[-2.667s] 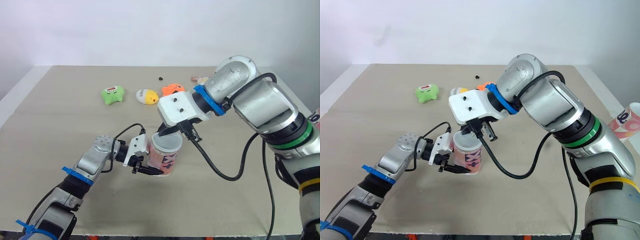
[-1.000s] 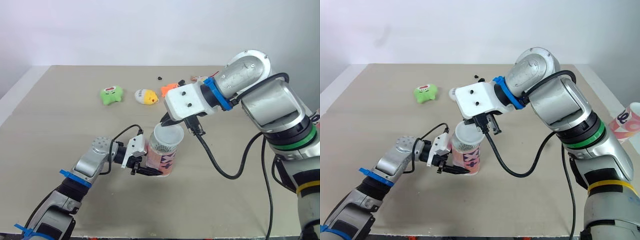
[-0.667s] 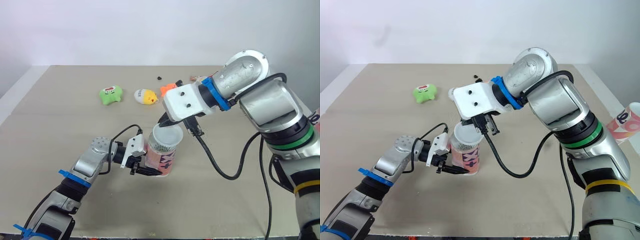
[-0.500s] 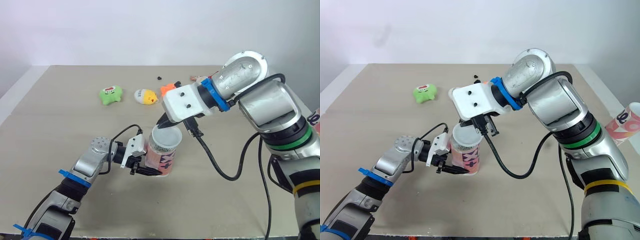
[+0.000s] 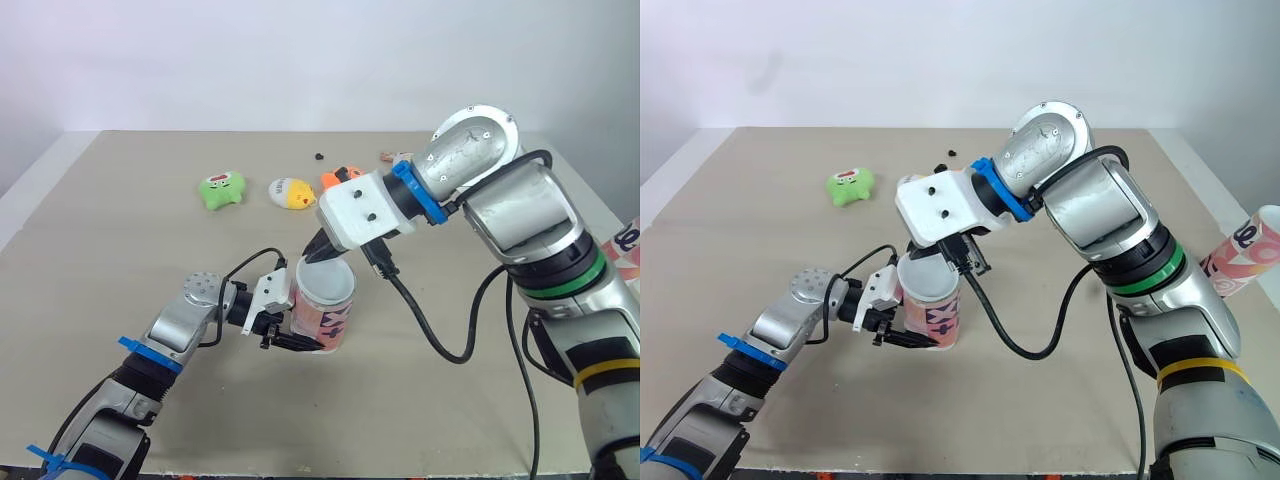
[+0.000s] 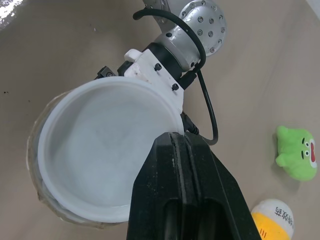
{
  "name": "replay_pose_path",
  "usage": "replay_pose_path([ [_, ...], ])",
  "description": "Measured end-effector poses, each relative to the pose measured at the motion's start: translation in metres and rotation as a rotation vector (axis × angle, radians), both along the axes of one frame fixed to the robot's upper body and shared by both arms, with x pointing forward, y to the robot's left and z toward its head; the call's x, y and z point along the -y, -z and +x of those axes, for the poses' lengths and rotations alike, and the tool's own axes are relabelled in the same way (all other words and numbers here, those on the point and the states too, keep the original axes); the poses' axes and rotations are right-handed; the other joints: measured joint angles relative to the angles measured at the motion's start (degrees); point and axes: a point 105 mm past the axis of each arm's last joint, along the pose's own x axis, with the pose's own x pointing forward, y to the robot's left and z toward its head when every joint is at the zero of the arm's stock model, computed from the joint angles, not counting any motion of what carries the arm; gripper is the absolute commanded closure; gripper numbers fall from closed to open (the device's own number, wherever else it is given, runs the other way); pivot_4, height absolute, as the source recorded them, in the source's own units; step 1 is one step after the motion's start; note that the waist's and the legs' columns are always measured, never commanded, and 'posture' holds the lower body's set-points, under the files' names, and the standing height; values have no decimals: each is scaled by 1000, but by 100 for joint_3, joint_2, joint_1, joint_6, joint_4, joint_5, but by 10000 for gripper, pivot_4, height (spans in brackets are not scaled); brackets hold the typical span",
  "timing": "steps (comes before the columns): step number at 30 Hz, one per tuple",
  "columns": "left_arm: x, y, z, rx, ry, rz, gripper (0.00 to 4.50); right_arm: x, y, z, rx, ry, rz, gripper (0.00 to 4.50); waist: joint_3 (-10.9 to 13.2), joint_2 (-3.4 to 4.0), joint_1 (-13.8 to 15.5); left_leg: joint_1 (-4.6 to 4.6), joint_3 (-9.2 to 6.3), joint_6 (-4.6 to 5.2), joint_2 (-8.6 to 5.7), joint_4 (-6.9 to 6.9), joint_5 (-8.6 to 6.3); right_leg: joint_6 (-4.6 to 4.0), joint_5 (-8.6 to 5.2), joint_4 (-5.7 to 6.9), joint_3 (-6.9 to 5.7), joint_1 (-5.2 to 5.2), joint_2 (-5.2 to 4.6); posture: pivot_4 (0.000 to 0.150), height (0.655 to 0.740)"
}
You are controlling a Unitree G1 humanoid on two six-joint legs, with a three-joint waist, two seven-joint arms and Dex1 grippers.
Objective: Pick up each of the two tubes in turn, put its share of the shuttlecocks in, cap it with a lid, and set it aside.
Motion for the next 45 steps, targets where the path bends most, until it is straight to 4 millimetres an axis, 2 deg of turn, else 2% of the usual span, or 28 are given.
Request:
replay_pose_path([
  [7, -2, 0, 0, 5, -3, 8, 20692, 4, 7, 1, 0, -6, -25, 44380, 0, 0, -1, 3, 1, 0, 19, 0, 0, -15, 4, 0, 0, 0, 21, 1500, 7400],
  [27, -3, 0, 1, 7, -9, 15, 20692, 7, 10, -1, 255, -110, -102, 44380, -2, -1, 0, 23, 3, -1, 38, -2, 0, -33, 4, 4, 1, 10, 47, 1500, 7400],
  [30, -3, 0, 1, 7, -10, 14, 20692, 9, 11, 0, 264, -116, -116, 34774, -3, -2, 1, 25, 3, -1, 39, -2, 0, -37, 6, 4, 1, 12, 47, 1500, 7400],
  [35, -4, 0, 2, 8, -20, 12, 20692, 13, 8, 4, 249, -82, -111, 12227, -11, -1, 1, 35, 3, -1, 41, -3, 0, -46, 3, 4, 1, 19, 49, 1500, 7400],
  [36, -3, 0, 2, 8, -22, 11, 20692, 13, 6, 4, 243, -74, -102, 6594, -15, -2, 1, 37, 2, -1, 42, -3, 0, -59, -4, 4, 1, 21, 49, 1500, 7400],
  [37, -3, 1, 2, 9, -24, 11, 20692, 12, 5, 5, 236, -66, -94, 3082, -16, -2, 1, 38, 2, -1, 43, -3, 0, -65, -7, 4, 1, 22, 49, 1500, 7400],
  [45, -4, 1, 2, 8, -29, 10, 20692, 12, 2, 10, 103, 8, -49, 3082, -24, -6, 0, 44, 2, -1, 45, -4, 0, -73, -6, 5, 2, 26, 51, 1500, 7400],
])
